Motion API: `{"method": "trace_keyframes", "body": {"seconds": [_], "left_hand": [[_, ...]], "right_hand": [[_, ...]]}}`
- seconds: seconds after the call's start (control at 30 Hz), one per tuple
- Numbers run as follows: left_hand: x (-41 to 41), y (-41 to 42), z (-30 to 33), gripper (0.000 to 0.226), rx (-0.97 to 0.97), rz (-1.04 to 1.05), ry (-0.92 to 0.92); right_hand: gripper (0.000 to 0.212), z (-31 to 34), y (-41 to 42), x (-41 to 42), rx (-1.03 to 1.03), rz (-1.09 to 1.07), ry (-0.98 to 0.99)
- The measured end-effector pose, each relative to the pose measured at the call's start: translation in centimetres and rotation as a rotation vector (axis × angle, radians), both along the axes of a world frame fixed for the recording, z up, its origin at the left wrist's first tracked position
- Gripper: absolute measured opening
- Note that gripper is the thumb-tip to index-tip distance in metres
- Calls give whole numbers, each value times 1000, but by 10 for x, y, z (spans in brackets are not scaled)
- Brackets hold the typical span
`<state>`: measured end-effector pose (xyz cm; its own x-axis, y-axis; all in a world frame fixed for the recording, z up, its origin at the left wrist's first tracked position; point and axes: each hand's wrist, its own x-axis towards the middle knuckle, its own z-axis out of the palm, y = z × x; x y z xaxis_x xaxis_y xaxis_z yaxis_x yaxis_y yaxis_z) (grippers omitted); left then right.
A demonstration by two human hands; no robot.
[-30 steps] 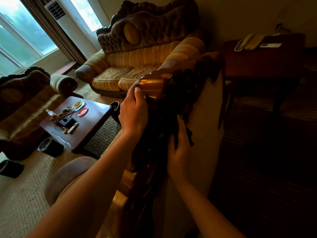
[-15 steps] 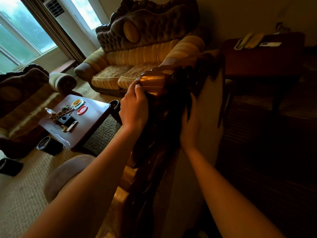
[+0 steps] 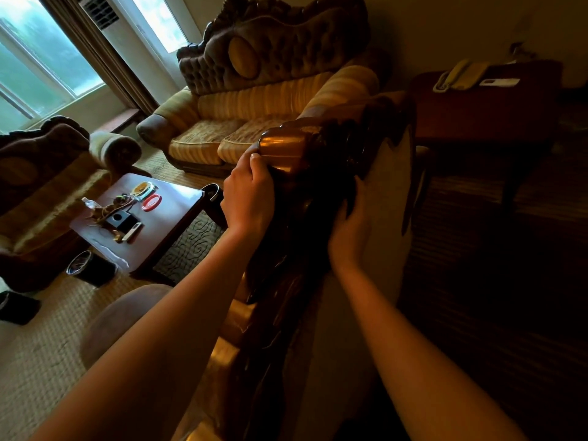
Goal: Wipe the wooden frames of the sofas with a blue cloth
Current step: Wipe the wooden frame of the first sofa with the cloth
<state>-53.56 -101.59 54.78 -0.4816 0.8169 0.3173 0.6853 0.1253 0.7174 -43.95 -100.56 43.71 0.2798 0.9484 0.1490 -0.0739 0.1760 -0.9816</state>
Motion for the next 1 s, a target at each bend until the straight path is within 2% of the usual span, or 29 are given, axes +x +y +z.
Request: {"method": "trace_keyframes", "body": {"seconds": [0.1, 0.27, 0.37, 0.47, 0.53, 0.6, 0.73, 0.83, 1.0], "left_hand": [[0, 0, 0, 54, 9, -5, 4], [-2, 1, -2, 55, 32, -29, -2], [-5, 2, -4, 49, 39, -27, -13], [-6, 4, -2, 38, 54, -8, -83], [-8, 7, 1, 35, 35, 59, -174], [-14, 9, -1, 33, -4, 95, -269], [-37, -1, 3, 53, -15, -67, -441], [-56, -21, -8, 23, -144, -68, -477], [-78, -62, -34, 16, -397, -122, -598]], "right_hand": [[43, -4, 7, 1, -98, -9, 5], [43, -9, -41, -13, -99, -5, 47], [39, 2, -75, -19, -41, -25, 116], [40, 24, -94, -26, 136, 6, 98], [44, 42, -92, -33, 303, 50, 8], [41, 56, -78, -40, 445, 26, -208], [38, 57, -48, -35, 553, -77, -529], [37, 53, -49, -30, 560, -76, -550], [32, 45, -88, -41, 486, -65, -674]]}}
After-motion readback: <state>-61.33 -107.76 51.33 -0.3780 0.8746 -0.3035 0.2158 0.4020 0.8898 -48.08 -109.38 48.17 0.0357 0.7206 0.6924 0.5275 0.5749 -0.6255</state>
